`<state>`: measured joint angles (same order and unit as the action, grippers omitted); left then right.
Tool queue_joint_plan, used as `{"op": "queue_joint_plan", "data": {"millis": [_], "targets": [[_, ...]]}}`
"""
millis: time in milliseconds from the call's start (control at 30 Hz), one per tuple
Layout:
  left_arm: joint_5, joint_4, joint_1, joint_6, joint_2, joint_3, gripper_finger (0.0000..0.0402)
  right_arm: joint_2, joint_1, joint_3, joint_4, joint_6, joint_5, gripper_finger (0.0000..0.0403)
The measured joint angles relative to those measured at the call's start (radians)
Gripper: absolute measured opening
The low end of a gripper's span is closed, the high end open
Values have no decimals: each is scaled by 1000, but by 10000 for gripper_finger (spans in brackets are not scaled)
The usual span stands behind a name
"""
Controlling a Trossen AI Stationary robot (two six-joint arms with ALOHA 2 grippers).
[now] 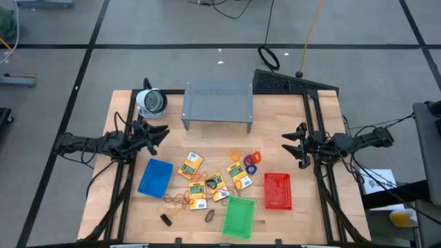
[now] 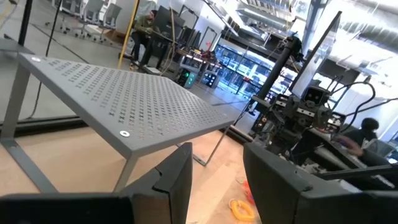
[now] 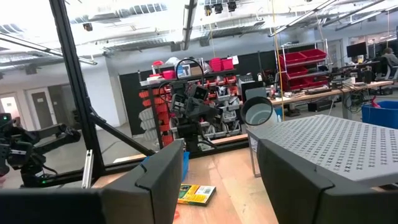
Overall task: Pick & Place Office Desk Supplies
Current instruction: Put the orange spring keychain into the red bin
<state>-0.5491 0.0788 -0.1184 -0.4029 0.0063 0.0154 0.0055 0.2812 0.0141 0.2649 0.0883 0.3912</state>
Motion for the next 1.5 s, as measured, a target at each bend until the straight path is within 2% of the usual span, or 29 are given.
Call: {"op": "queue_joint_plan", "data": {"millis": [300, 400, 567, 700, 833, 1000, 1233, 1400, 1500], "targets": [[15, 0, 0, 41, 0, 0, 152, 0, 0, 0, 8, 10, 3, 196], [75, 0, 0, 74, 0, 0, 152, 0, 0, 0, 41, 17, 3, 196], [215, 35, 0, 163, 0, 0, 152, 25, 0, 0, 101, -69, 1, 196], [236, 72, 0, 227, 0, 10, 152, 82, 0, 29, 110, -99, 0, 196], [238, 48, 0, 252, 0, 42, 152, 201, 0, 98, 54, -131, -3, 196], [235, -5, 0, 249, 0, 77, 152, 410, 0, 253, 5, -180, -3, 196], [234, -11, 0, 236, 0, 77, 152, 689, 0, 525, -233, -226, -3, 196], [227, -10, 0, 227, 0, 77, 152, 836, 0, 715, -451, -226, -6, 196], [216, -10, 0, 217, 0, 77, 152, 912, -10, 825, -618, -181, -65, 196]]}}
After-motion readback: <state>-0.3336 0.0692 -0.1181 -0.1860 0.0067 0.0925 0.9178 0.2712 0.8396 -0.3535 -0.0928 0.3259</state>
